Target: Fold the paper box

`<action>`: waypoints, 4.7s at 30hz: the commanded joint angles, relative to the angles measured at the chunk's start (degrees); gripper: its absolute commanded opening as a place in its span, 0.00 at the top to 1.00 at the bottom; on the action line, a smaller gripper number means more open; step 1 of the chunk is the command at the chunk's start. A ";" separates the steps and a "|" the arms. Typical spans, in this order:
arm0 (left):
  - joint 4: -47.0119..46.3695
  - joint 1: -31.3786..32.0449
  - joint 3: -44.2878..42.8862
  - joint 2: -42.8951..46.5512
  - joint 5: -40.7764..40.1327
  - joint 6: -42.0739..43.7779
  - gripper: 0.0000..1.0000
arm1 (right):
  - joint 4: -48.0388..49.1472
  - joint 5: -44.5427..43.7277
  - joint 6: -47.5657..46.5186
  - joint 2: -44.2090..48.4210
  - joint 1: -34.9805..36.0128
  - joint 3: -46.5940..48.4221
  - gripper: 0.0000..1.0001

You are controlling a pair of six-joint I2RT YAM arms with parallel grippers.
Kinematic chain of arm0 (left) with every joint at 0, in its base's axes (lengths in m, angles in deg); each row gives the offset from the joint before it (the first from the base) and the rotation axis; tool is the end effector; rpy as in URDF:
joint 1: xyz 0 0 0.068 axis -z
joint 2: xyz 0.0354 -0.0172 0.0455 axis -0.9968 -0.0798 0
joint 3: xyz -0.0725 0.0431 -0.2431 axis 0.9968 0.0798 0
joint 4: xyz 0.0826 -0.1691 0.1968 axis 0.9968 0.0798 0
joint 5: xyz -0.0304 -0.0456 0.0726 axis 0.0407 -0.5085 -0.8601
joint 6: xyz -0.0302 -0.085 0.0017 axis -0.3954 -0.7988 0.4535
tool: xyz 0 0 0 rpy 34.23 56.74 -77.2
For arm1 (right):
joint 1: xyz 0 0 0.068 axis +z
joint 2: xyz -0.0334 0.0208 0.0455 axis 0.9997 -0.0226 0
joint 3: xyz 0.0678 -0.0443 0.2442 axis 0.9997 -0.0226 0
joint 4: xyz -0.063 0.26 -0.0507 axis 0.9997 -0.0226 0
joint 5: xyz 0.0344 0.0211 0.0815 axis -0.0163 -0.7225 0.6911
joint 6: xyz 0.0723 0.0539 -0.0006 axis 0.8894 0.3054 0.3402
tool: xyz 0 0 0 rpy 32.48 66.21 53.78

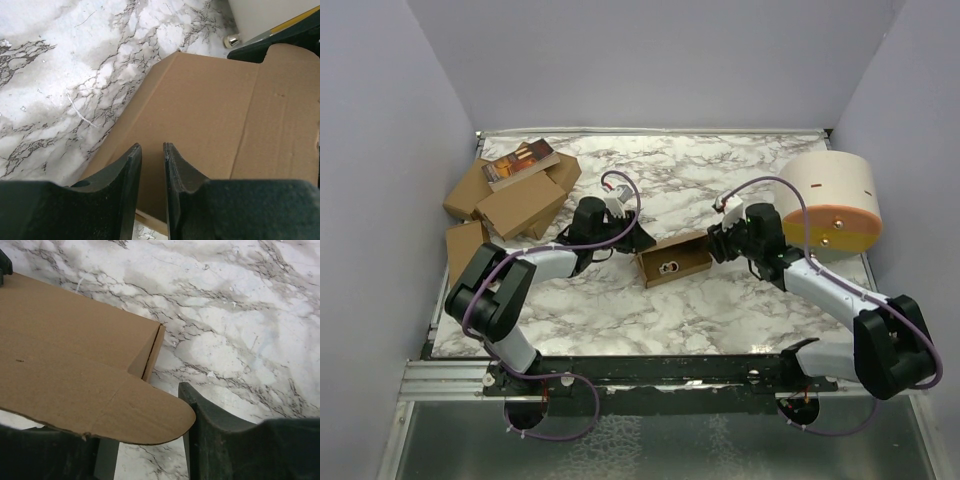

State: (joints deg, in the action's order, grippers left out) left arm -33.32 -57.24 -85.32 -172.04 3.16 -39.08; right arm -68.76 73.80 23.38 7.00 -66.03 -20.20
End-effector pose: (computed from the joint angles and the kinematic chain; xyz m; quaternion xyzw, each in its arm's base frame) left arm 0.3099 -0.2124 0.1419 0.1042 0.8098 -0.4631 0.3449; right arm 0.2816 0.1357 0.1531 -0.2649 0.8457 0.1570 0.4359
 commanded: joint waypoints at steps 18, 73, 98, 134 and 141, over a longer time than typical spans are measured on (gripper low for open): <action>-3.51 -0.15 -1.43 0.75 0.73 -0.23 0.74 | -12.30 8.00 -13.40 3.35 -2.40 2.45 0.48; 8.06 7.96 -6.51 -5.41 4.63 13.28 0.80 | -70.95 39.13 -58.40 -4.24 -8.11 29.27 0.62; 8.23 8.03 -8.22 1.47 -0.31 6.50 0.75 | -50.70 43.98 -36.04 -16.92 -3.60 29.65 0.92; -1.82 6.27 25.39 26.65 -7.00 -14.49 0.93 | -49.55 46.47 -34.52 -21.48 -3.52 32.57 0.87; -16.60 7.06 29.00 21.61 -6.35 -21.69 0.91 | -49.36 46.22 -34.27 -21.71 -3.52 32.57 0.87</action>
State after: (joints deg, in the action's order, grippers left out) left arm -37.26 -50.79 -57.02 -147.89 -5.12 -55.12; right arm -119.64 118.41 -11.35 -13.79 -69.66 10.88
